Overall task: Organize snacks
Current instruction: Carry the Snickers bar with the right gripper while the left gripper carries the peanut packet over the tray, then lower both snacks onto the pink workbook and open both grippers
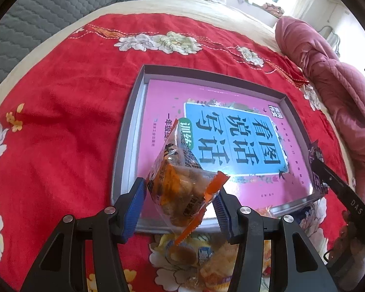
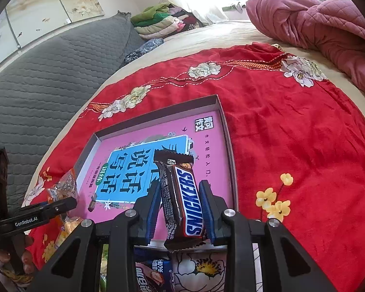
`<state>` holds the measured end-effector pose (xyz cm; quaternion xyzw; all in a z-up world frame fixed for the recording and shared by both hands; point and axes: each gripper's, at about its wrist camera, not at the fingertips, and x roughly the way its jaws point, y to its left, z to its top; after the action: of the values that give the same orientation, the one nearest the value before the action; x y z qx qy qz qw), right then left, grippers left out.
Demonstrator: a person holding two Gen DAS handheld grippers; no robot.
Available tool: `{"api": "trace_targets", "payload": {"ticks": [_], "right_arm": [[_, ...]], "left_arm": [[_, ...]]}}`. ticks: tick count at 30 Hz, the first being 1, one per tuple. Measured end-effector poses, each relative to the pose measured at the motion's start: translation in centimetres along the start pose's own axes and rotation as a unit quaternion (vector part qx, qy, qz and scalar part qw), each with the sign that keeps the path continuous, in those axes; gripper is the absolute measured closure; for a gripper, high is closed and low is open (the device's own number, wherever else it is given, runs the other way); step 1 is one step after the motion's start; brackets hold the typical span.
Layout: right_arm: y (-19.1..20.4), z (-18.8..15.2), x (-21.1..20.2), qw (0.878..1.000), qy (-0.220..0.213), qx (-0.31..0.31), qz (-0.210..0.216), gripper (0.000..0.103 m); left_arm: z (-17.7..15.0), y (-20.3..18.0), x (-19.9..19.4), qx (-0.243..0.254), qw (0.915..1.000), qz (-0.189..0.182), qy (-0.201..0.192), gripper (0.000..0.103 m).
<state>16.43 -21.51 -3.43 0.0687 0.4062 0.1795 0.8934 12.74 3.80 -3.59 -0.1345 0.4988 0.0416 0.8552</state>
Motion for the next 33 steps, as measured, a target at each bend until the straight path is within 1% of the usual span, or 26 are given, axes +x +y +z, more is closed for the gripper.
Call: {"api": "trace_targets", "payload": {"ticks": [8, 16, 19, 25, 29, 33], "right_arm": [[0.0, -0.2, 0.7, 1.0, 0.011, -0.003, -0.007, 0.071], [-0.4, -0.5, 1.4, 0.999, 0.023, 0.005, -0.022, 0.071], [-0.5, -0.6, 1.4, 1.0, 0.02, 0.011, -0.02, 0.07], [-0.1, -0.6, 1.6, 0.999, 0.016, -0.008, -0.045, 0.071], [0.4, -0.8, 1.7, 0.998, 0.018, -0.029, -0.058, 0.07], [0.4, -0.8, 1.7, 0.998, 0.019, -0.029, -0.059, 0.07]], "left_arm": [[1.1, -0.8, 1.0, 0.013, 0.9998, 0.015, -0.005, 0.047], [1.3, -1.4, 1.2, 0.026, 0.9993, 0.025, -0.006, 0.047], [1.3, -1.7, 1.5, 0.034, 0.999, 0.03, 0.002, 0.046], [1.2, -2.0, 2.5, 0.033, 0.9987, 0.03, 0.024, 0.046], [0.9, -2.0, 2.6, 0.032, 0.9987, 0.029, 0.026, 0.046], [0.9, -1.9, 2.4, 0.029, 0.9989, 0.025, 0.028, 0.046]]}}
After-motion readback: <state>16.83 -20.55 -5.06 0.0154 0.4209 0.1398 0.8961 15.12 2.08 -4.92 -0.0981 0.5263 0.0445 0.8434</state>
